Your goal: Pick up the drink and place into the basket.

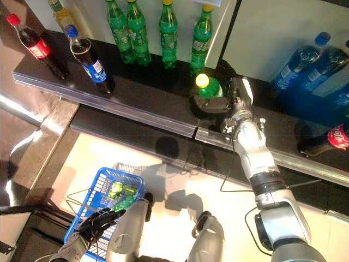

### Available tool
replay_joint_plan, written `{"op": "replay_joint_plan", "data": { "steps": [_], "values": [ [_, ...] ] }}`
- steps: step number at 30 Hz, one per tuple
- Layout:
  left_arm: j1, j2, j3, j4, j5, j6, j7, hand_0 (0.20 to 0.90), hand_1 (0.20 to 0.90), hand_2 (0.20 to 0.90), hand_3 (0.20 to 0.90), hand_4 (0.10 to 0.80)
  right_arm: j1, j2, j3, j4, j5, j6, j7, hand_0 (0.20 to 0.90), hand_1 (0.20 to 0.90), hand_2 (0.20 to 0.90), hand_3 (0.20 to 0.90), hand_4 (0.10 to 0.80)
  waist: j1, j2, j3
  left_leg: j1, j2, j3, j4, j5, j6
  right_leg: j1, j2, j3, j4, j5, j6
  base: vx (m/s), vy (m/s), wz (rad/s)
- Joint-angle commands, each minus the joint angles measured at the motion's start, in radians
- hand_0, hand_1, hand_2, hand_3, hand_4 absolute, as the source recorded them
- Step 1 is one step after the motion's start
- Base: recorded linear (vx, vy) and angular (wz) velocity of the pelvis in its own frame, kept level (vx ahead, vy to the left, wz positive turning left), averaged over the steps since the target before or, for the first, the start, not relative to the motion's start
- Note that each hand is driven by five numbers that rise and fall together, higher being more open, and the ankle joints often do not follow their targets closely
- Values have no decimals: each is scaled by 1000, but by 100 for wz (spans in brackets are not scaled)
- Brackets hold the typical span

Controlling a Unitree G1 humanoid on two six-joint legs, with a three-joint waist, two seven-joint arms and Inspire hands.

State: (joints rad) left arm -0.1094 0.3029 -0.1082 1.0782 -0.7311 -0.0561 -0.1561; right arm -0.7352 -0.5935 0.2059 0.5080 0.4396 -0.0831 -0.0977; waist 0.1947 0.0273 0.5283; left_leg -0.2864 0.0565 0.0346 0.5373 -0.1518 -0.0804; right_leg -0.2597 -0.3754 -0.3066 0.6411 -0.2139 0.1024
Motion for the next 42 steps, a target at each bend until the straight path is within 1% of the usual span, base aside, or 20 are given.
{"op": "replay_joint_plan", "data": {
  "steps": [1, 5, 7, 14, 16, 23, 33, 42],
  "values": [
    [64, 61, -81, -122, 32, -63, -50, 300, 300, 300, 200, 100, -135, -83, 3, 15, 6, -29, -57, 900, 900, 900, 900, 800, 33, 34, -80, 7, 9, 2, -65, 124, 41, -10, -2, -18, -26, 156, -12, -21, 4, 12],
    [56, 63, -85, -124, 23, -62, -45, 300, 300, 300, 200, 100, -143, -88, 1, 29, -15, -18, -80, 900, 900, 900, 900, 800, 32, 34, -75, 9, 5, 1, -69, 122, 48, -17, -5, -16, -25, 161, -8, -22, 5, 6],
    [50, 63, -91, -125, 18, -63, -40, 300, 300, 300, 200, 100, -153, -90, 3, 48, -17, 2, -108, 900, 900, 900, 900, 800, 31, 35, -73, 14, 4, -1, -72, 122, 51, -19, -7, -15, -20, 163, -6, 0, 0, 0],
    [47, 66, -96, -119, 19, -65, -46, 300, 300, 300, 200, 100, -182, -113, 18, 107, -45, 12, -115, 900, 900, 900, 900, 800, 36, 38, -74, 27, 0, -4, -86, 123, 57, -13, -12, -22, -24, 167, -4, 0, 0, 0],
    [48, 69, -98, -116, 20, -64, -46, 300, 300, 300, 200, 100, -189, -121, 25, 125, -57, 23, -119, 300, 300, 300, 200, 100, 38, 38, -77, 30, -2, -4, -87, 122, 59, -13, -16, -25, -22, 168, -3, 0, 0, 0],
    [51, 73, -106, -115, 17, -66, -53, 300, 300, 300, 200, 100, -212, -141, 41, 169, -63, 43, -144, 300, 300, 300, 200, 100, 45, 42, -78, 39, -7, -9, -101, 123, 65, -12, -22, -35, -21, 172, -2, 0, 1, 2],
    [47, 72, -115, -120, 12, -65, -51, 300, 300, 300, 200, 100, -219, -144, 31, 194, -57, 64, -187, 300, 300, 300, 200, 100, 46, 47, -73, 50, -16, -12, -116, 124, 73, -14, -30, -39, -19, 182, 0, 0, 0, 0],
    [50, 73, -118, -116, 7, -66, -55, 300, 300, 300, 200, 100, -205, -147, 17, 201, -42, 59, -176, 300, 300, 300, 200, 100, 42, 49, -77, 58, -22, -9, -127, 125, 79, -16, -34, -41, -22, 189, 2, -1, 0, 0]
  ]
}}
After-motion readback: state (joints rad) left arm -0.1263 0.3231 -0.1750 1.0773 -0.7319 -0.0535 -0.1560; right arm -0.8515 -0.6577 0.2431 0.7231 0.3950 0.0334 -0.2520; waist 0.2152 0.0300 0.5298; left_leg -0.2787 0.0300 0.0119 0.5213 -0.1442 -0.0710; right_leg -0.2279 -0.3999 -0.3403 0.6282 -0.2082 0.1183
